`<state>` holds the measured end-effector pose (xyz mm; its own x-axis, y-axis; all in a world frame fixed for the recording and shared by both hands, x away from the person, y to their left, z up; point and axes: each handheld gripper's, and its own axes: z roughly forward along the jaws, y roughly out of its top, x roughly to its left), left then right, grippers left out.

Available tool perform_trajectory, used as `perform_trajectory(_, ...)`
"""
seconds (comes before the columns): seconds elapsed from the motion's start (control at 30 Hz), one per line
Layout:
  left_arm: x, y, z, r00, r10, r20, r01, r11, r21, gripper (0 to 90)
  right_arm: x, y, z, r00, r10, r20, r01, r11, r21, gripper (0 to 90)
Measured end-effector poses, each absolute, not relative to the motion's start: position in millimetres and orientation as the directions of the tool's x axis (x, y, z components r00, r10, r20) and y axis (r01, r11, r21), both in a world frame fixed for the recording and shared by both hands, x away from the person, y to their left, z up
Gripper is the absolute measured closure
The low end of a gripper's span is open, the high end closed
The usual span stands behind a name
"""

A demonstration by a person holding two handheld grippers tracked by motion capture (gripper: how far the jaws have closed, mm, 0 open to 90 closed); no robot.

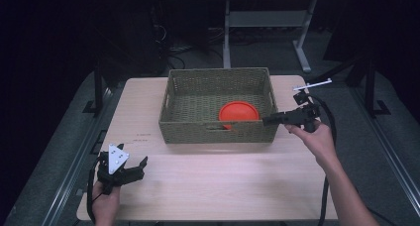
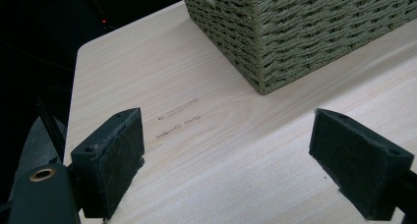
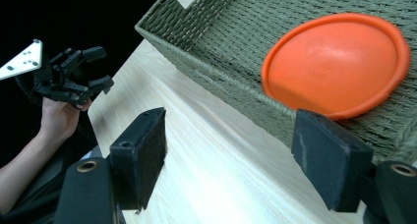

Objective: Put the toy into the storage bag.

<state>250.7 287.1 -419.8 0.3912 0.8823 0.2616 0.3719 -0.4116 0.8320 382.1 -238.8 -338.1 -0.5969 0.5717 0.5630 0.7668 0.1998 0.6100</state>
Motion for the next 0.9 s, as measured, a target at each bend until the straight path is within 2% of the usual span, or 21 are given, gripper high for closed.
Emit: perform_trajectory(0.9,250.3,285.8,-420.2,0.395,0.88,0.264,0.378,-0.418,0.826,12.8,348.2,-259.2,-370.7,-0.588,0.562,0.582,0.777,0.193,0.599,26.7)
